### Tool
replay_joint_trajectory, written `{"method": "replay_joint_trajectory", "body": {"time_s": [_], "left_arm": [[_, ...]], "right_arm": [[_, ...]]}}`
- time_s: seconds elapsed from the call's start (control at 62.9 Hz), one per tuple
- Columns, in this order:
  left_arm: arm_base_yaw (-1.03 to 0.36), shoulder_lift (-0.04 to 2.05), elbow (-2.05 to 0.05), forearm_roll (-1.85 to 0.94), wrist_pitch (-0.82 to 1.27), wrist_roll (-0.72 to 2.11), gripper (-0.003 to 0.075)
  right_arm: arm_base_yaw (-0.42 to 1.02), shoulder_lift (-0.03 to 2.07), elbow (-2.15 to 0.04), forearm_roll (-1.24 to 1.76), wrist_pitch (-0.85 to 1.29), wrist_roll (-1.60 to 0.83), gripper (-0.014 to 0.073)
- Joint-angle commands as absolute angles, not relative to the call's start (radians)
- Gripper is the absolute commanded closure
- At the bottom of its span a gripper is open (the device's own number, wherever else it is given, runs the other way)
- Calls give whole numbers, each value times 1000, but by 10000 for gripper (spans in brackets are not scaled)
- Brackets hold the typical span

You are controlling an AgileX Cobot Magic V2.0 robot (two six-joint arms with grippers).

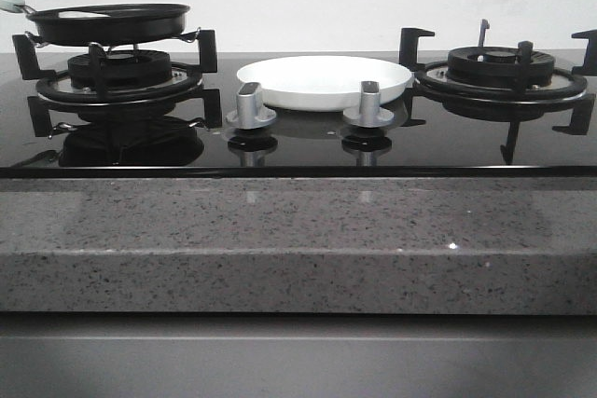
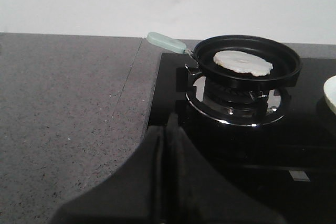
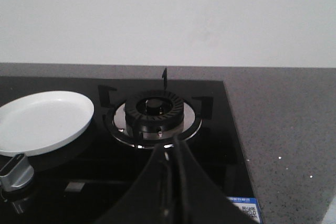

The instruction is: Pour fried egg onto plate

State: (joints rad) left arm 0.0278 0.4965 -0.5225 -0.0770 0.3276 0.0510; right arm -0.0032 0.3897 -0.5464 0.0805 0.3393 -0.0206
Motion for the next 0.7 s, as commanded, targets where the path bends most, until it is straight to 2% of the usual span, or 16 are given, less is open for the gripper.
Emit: {"method": "replay_joint_trajectory", "body": {"time_s": [0.0, 0.048, 0.111, 0.143, 0.239, 0.254, 0.286, 0.35, 0.382, 0.445, 0.684], "left_arm": [[28, 559, -581, -81, 252, 42, 740], [28, 563, -582, -81, 237, 42, 727], [28, 563, -582, -81, 226, 42, 659], [28, 563, -582, -81, 215, 42, 606], [28, 563, -582, -81, 208, 42, 332], [28, 563, -582, -81, 208, 42, 265], [28, 563, -582, -81, 208, 42, 150], [28, 563, -581, -81, 208, 42, 41], [28, 563, -579, -81, 208, 42, 13], [28, 563, -574, -81, 208, 42, 30], [28, 563, -567, -81, 209, 42, 116]], "right_arm": [[-11, 494, -634, 70, 307, -25, 699], [-11, 516, -646, 70, 307, -25, 687], [-11, 531, -647, 70, 297, -25, 626], [-11, 534, -647, 70, 294, -25, 567], [-11, 535, -647, 70, 294, -25, 349], [-11, 535, -646, 70, 294, -25, 273], [-11, 535, -646, 70, 294, -25, 186], [-11, 536, -646, 70, 297, -25, 67], [-11, 536, -646, 70, 298, -25, 22], [-11, 536, -646, 70, 300, -25, -19], [-10, 572, -649, 114, 304, -25, -20]]}}
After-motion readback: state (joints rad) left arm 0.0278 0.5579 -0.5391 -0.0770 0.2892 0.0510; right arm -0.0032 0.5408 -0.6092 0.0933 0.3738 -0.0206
